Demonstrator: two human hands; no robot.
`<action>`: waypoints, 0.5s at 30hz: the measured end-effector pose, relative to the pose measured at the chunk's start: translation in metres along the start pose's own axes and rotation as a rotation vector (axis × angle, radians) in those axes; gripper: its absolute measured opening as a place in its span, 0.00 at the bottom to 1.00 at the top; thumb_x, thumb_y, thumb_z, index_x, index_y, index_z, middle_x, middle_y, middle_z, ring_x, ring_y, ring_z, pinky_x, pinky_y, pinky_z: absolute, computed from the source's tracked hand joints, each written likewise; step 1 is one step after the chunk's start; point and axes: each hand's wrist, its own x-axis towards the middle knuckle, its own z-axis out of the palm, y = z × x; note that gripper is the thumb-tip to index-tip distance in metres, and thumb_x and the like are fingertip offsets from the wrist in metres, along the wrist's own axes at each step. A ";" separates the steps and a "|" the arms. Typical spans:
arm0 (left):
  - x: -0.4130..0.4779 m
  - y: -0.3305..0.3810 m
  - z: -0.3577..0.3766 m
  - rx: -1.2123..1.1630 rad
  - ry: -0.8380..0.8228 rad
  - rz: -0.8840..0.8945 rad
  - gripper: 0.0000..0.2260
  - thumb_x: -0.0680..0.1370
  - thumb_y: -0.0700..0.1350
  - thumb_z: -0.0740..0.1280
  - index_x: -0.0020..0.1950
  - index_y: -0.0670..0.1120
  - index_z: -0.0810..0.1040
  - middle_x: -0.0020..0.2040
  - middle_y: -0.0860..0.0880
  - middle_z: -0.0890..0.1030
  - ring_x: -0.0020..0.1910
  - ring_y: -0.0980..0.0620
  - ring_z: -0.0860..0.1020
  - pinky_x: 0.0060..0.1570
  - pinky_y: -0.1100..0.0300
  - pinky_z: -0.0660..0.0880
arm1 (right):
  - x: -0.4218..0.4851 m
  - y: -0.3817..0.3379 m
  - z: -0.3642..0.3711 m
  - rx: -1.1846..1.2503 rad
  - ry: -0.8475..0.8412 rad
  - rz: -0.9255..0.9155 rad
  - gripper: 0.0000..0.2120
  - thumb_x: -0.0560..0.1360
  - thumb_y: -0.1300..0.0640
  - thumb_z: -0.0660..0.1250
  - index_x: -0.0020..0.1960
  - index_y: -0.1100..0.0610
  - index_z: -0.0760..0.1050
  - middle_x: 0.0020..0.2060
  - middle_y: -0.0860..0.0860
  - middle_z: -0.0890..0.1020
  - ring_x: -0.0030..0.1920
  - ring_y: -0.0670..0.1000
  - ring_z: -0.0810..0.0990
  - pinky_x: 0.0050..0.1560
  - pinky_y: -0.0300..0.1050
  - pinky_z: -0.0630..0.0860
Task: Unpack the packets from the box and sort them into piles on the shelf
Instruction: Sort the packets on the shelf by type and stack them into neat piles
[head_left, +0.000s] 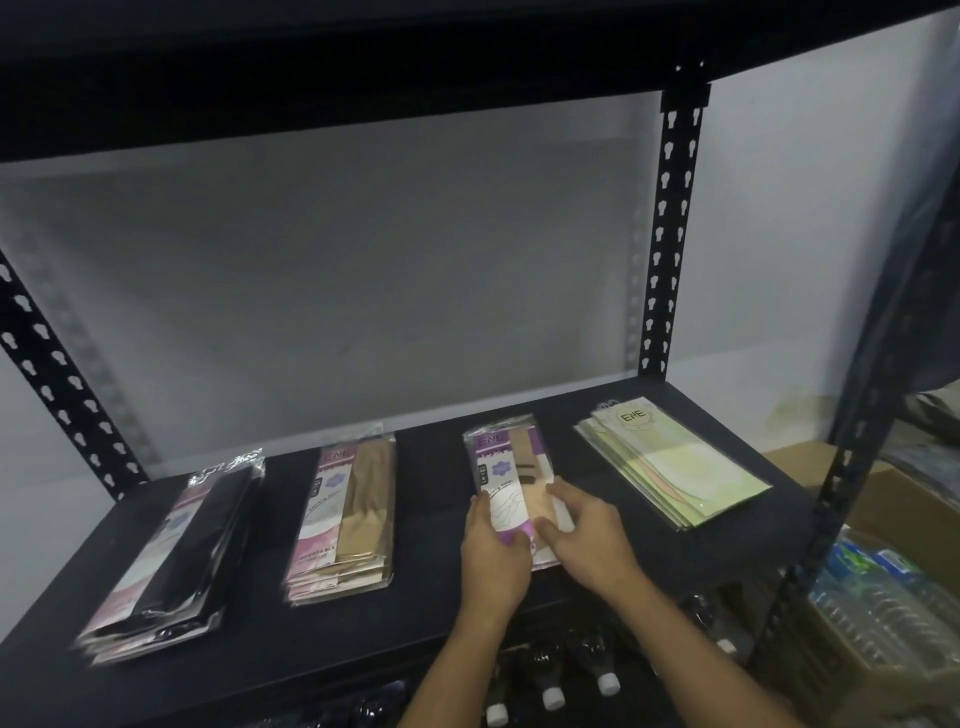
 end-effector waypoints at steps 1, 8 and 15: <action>0.001 -0.002 -0.006 0.005 0.008 0.000 0.23 0.76 0.34 0.64 0.71 0.46 0.69 0.63 0.48 0.74 0.57 0.52 0.76 0.39 0.73 0.74 | 0.000 -0.003 0.005 0.007 -0.013 0.001 0.25 0.71 0.59 0.72 0.68 0.58 0.72 0.69 0.52 0.73 0.67 0.50 0.72 0.63 0.35 0.64; 0.008 -0.011 -0.043 0.041 0.065 0.011 0.23 0.76 0.33 0.64 0.70 0.46 0.70 0.60 0.52 0.74 0.56 0.54 0.75 0.50 0.67 0.73 | 0.007 -0.026 0.036 0.009 -0.108 -0.048 0.24 0.72 0.60 0.71 0.67 0.58 0.72 0.69 0.52 0.72 0.68 0.50 0.71 0.62 0.32 0.62; 0.011 -0.013 -0.045 0.105 0.062 0.037 0.23 0.75 0.33 0.65 0.69 0.45 0.72 0.60 0.53 0.74 0.56 0.58 0.73 0.50 0.74 0.67 | 0.011 -0.024 0.038 -0.035 -0.086 -0.037 0.21 0.73 0.62 0.70 0.65 0.60 0.75 0.69 0.54 0.72 0.68 0.51 0.71 0.61 0.30 0.60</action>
